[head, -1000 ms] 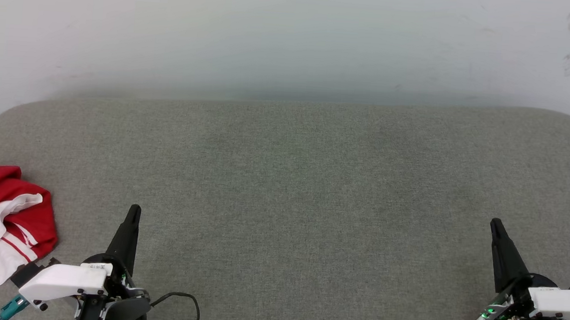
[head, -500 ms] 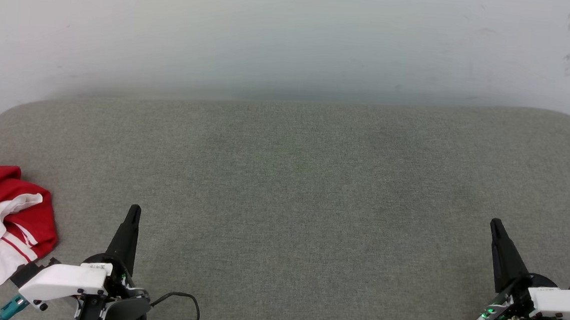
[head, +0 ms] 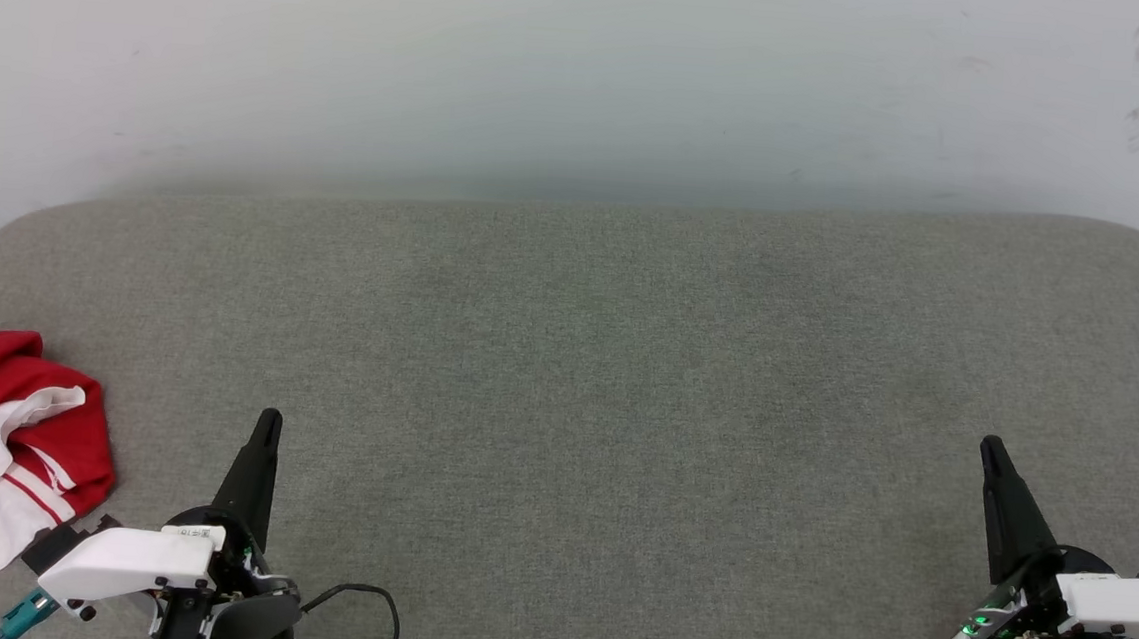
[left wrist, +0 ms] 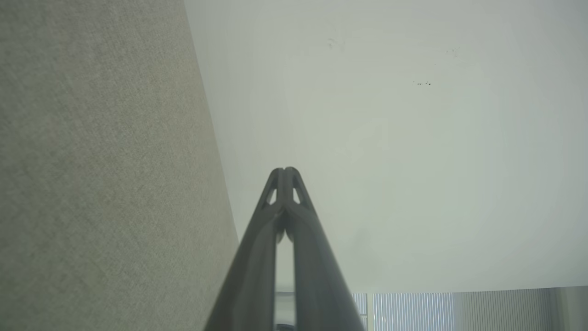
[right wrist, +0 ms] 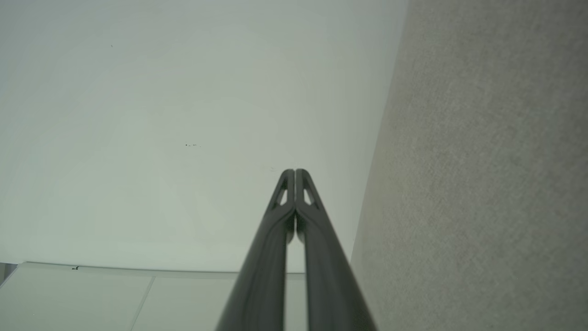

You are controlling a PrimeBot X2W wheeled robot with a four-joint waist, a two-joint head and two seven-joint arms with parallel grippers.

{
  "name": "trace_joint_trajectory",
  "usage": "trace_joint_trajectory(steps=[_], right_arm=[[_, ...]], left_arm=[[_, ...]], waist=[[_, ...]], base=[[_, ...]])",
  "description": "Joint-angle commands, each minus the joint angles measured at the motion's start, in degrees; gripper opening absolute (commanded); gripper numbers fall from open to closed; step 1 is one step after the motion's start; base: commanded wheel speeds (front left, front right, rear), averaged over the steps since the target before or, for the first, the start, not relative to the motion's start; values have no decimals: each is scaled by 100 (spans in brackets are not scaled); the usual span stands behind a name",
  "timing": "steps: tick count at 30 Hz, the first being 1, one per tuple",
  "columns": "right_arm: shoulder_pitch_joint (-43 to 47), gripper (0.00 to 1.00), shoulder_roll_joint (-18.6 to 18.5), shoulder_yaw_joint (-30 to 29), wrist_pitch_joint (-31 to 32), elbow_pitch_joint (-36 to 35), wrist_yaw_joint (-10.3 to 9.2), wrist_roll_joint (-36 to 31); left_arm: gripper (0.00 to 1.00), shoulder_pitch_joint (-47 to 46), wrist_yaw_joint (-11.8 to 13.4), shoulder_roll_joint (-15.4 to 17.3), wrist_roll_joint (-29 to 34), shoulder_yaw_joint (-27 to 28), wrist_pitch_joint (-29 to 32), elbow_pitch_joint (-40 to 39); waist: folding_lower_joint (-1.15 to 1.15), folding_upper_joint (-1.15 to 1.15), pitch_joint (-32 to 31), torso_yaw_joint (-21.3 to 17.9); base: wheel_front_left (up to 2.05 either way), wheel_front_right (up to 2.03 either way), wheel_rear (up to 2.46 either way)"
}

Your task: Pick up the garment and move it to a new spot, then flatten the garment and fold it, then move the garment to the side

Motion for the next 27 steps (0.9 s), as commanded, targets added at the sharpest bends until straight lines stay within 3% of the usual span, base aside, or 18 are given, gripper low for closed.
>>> trace_joint_trajectory(steps=[1, 11, 12, 27], right_arm=[[-56, 0, 5, 4, -3, -2, 0, 22], [-56, 0, 5, 4, -3, -2, 0, 22], [10, 100, 0, 2, -1, 13, 1, -1], [317, 100, -10, 286, -409, -239, -1, -303]], left_arm=[[0, -37, -12, -6, 7, 8, 7, -1], [0, -37, -12, -6, 7, 8, 7, -1], [100, 6, 1, -1, 0, -4, -1, 15], [100, 241, 4, -8, 256, -397, -417, -365]], waist=[[0, 0, 0, 0], [0, 0, 0, 0], [0, 0, 0, 0], [0, 0, -13, 42]], base=[[0, 0, 0], [0, 0, 0], [0, 0, 0], [0, 0, 0]])
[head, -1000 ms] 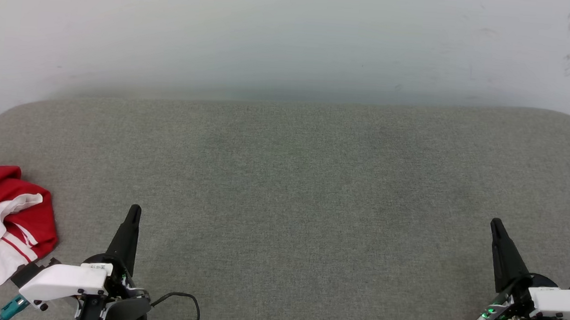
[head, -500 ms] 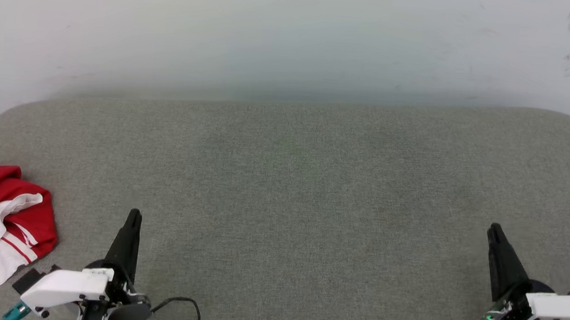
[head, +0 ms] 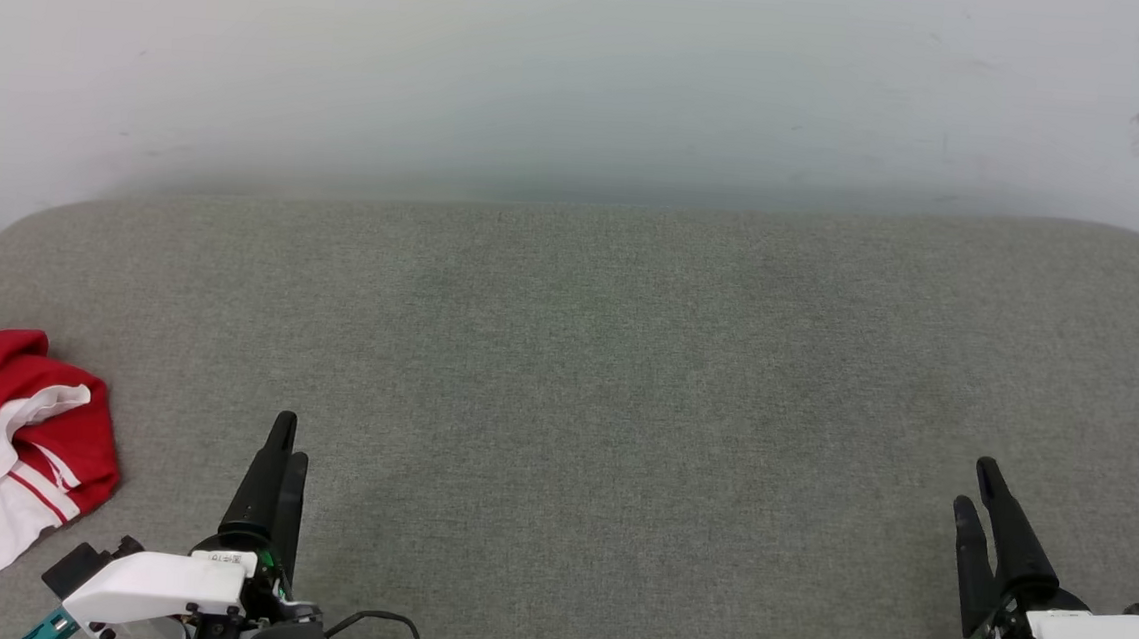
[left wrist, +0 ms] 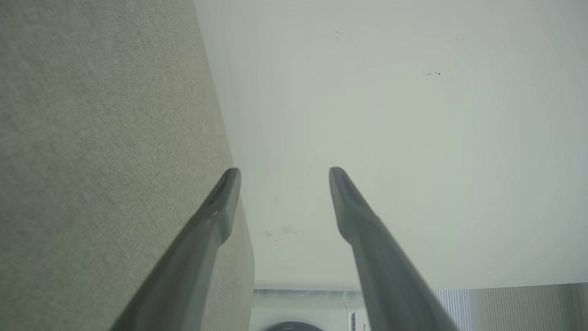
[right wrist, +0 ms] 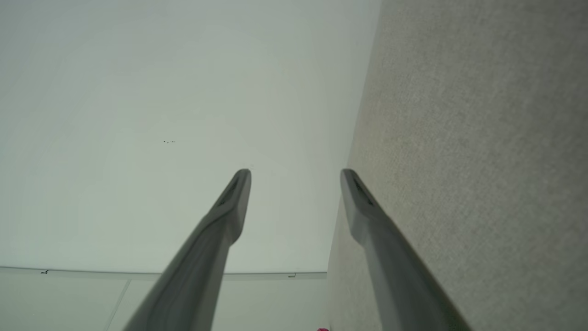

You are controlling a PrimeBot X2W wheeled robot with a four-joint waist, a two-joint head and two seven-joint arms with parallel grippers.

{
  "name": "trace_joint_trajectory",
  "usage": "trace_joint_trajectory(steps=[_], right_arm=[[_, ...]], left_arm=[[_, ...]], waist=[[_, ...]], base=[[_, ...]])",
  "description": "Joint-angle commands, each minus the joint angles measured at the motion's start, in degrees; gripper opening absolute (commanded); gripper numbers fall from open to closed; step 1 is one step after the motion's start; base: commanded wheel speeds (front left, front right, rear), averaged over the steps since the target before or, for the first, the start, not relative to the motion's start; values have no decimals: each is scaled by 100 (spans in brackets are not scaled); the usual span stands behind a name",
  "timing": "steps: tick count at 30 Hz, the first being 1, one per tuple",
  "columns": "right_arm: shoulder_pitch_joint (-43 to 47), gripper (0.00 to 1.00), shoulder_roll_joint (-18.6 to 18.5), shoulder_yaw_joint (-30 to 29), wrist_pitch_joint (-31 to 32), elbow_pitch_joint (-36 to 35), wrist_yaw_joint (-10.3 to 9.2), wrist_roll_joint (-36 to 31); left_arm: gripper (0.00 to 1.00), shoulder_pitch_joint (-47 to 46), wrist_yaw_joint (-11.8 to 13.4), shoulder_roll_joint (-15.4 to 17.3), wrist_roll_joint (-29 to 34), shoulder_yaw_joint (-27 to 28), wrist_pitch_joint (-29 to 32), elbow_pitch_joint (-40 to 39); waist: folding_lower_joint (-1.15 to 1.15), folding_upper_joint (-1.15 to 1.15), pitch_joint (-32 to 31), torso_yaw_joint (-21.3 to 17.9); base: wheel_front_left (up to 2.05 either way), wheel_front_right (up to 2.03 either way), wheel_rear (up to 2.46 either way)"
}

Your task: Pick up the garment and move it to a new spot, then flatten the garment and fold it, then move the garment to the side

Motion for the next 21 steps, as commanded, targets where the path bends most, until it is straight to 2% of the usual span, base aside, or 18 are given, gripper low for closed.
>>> trace_joint_trajectory(steps=[1, 8, 12, 21], right_arm=[[-55, 100, -27, 50, -69, -164, 0, -122], [-2, 100, -95, 79, -249, -339, 0, -793], [2, 100, -116, 86, -342, -473, 0, -1439], [0, 100, -136, 94, -424, -805, 1, -3173]], left_arm=[[100, -36, -2, 19, 106, -56, -69, -182], [100, -1, -2, 68, 508, -132, -243, -400], [100, -2, -2, 171, 1145, -207, -336, -483], [100, 46, -2, 183, 2692, -209, -535, -681]], waist=[[0, 0, -4, 8], [0, 0, -19, 42], [0, 0, -25, 55], [0, 0, -57, 79]], base=[[0, 0, 0], [0, 0, 0], [0, 0, 0], [0, 0, 0]])
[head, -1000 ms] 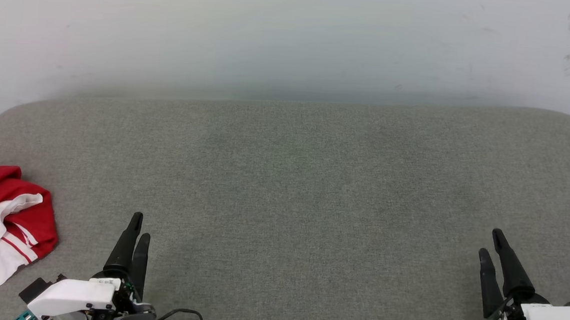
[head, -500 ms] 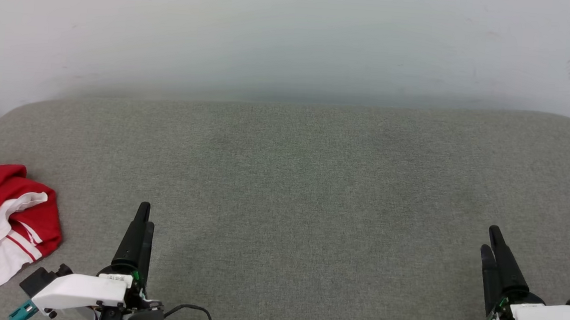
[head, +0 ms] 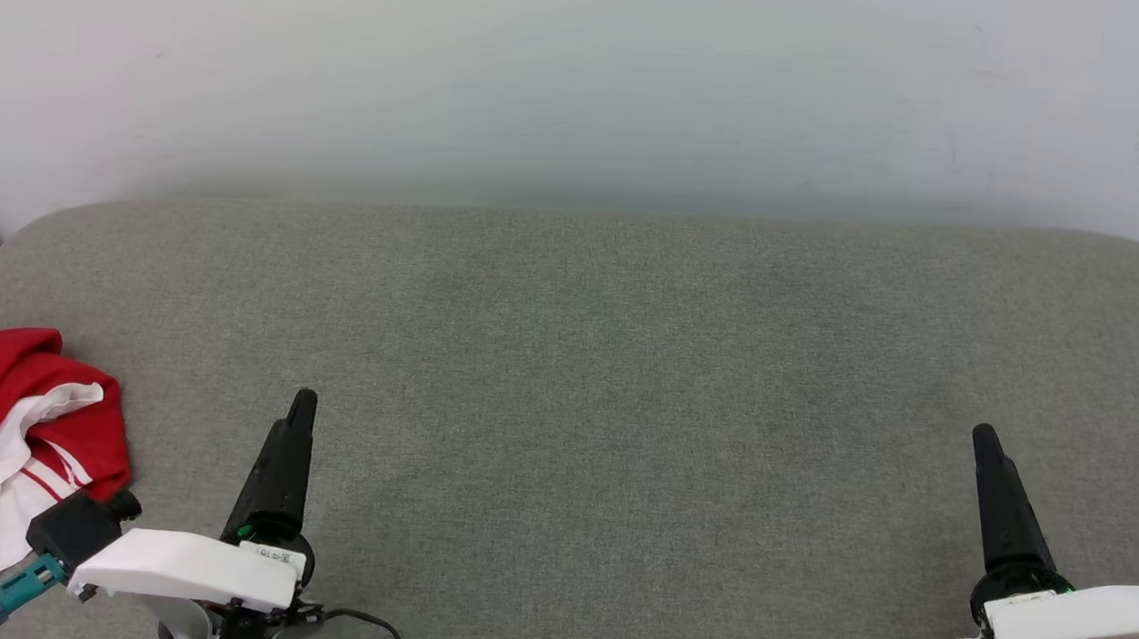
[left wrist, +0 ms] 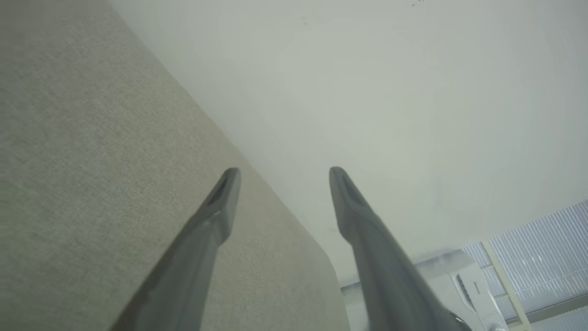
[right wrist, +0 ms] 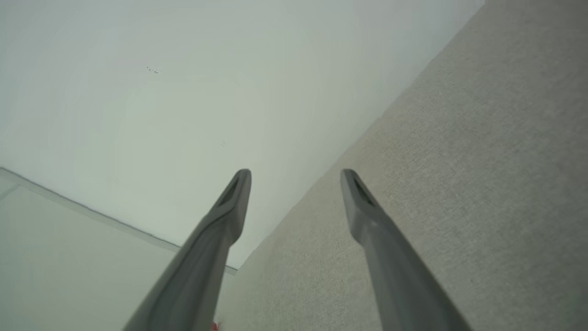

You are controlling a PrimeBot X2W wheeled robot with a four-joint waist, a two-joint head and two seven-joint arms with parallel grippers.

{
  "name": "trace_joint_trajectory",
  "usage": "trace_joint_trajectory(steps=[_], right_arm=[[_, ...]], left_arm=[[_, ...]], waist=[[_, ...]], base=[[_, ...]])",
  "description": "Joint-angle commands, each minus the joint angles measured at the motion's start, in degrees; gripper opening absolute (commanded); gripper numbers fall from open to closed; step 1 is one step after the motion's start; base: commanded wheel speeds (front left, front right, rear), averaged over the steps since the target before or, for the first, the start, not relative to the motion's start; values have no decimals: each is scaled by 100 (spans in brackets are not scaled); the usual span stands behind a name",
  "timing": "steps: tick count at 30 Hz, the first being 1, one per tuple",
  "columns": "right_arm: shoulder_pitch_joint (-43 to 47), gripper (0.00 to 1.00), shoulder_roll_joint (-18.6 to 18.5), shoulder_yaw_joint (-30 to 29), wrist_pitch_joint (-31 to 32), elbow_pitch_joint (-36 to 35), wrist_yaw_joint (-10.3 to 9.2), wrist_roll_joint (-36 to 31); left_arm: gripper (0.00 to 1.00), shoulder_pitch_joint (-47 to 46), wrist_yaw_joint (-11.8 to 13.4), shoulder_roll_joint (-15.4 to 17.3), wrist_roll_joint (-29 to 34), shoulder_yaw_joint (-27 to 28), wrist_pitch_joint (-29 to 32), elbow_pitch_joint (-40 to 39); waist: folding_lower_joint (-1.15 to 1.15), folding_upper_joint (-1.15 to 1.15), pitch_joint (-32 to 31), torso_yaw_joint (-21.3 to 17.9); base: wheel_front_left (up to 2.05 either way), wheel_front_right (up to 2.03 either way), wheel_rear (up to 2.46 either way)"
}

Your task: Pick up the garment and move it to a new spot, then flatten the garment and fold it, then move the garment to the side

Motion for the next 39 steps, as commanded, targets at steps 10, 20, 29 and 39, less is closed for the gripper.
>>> trace_joint_trajectory(steps=[10, 20, 29, 39], right_arm=[[-1, 100, 9, -9, 107, -493, 1, -1781], [33, 100, 6, -2, 181, -649, 1, -2790], [50, 100, 18, 18, 235, -683, 1, -3651], [76, 100, 61, 8, 241, -678, 1, -4593]], left_arm=[[100, 79, -3, 29, 1532, -22, -252, -356], [100, 142, -3, 89, 2423, -48, -414, -407], [100, 179, 0, 132, 3154, -34, -563, -412], [100, 241, 0, 182, 4005, -96, -759, -329]], waist=[[0, 0, -31, 28], [0, 0, -38, 34], [0, 0, -48, 31], [0, 0, -47, 38]], base=[[0, 0, 0], [0, 0, 0], [0, 0, 0], [0, 0, 0]])
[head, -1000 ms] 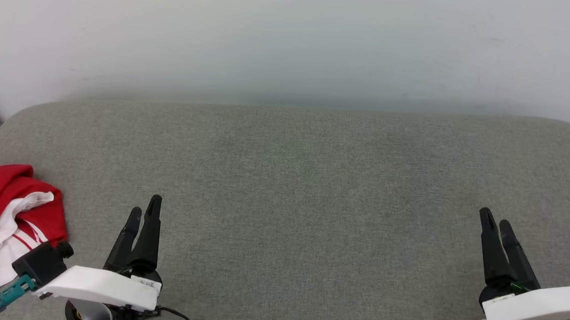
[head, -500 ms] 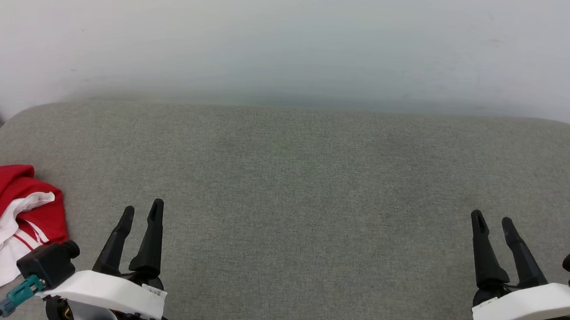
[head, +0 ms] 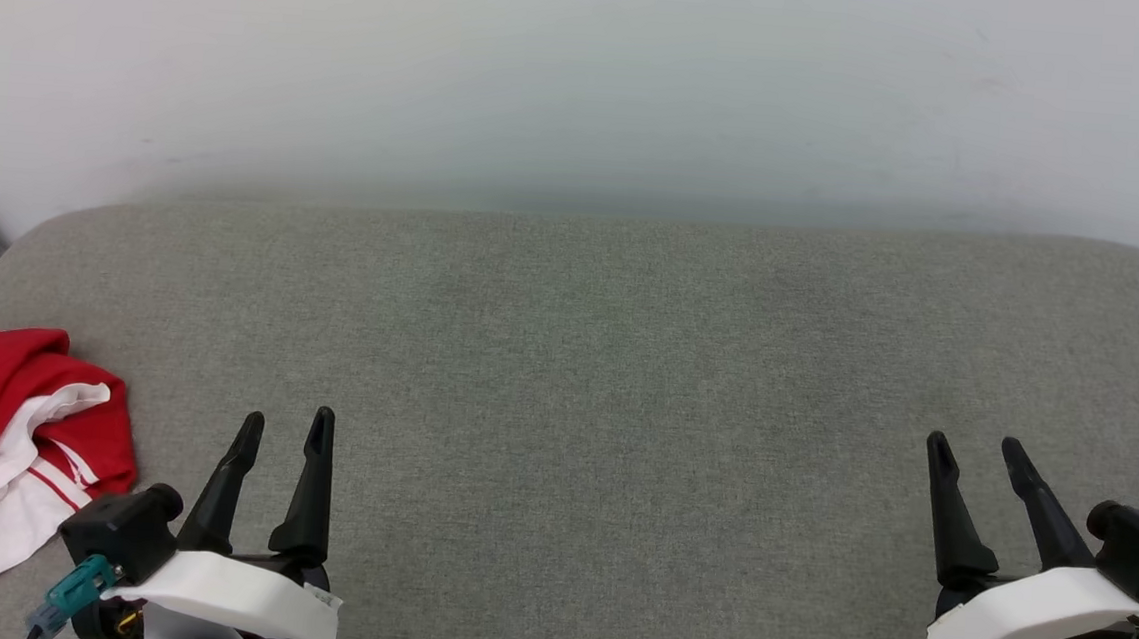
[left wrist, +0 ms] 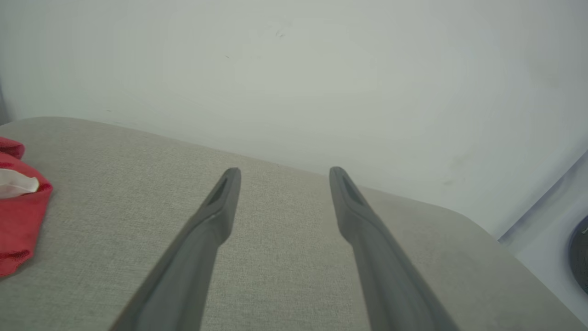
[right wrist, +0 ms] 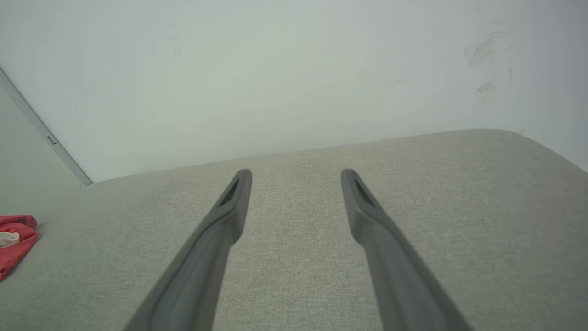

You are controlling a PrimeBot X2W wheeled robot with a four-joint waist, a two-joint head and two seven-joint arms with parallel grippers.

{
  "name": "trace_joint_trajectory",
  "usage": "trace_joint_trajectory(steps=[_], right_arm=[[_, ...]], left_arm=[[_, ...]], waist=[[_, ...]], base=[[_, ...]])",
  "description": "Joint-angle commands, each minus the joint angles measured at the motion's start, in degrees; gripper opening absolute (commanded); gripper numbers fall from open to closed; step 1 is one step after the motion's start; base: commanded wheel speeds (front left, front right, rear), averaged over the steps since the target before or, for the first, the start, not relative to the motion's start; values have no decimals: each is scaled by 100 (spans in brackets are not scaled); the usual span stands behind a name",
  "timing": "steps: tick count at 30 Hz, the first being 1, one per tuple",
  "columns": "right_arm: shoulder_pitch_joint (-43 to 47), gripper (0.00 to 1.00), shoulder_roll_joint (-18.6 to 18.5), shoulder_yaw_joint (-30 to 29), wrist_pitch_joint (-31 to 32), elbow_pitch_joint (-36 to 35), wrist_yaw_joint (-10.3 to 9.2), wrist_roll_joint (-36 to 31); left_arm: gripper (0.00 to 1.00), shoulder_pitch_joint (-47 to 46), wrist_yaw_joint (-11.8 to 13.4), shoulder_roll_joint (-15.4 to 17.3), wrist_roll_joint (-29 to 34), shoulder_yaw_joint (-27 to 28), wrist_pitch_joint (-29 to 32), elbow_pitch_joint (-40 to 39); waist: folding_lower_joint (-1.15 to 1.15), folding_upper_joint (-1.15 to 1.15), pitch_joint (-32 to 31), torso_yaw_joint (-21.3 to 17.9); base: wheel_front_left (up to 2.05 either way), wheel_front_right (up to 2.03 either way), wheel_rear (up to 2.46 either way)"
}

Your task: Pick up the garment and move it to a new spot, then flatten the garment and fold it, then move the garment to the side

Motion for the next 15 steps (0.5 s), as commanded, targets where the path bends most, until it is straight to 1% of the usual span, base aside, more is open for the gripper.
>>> trace_joint_trajectory(steps=[1, 15], right_arm=[[-10, 100, 15, 4, -8, -72, 0, -159], [65, 100, 42, 9, -71, -46, 0, -979]], left_arm=[[100, 18, 1, 43, 159, -16, -50, -33], [100, 64, 1, 10, 871, -88, -235, 18]], waist=[[0, 0, -1, 5], [0, 0, -14, 41]], base=[[0, 0, 0], [0, 0, 0]])
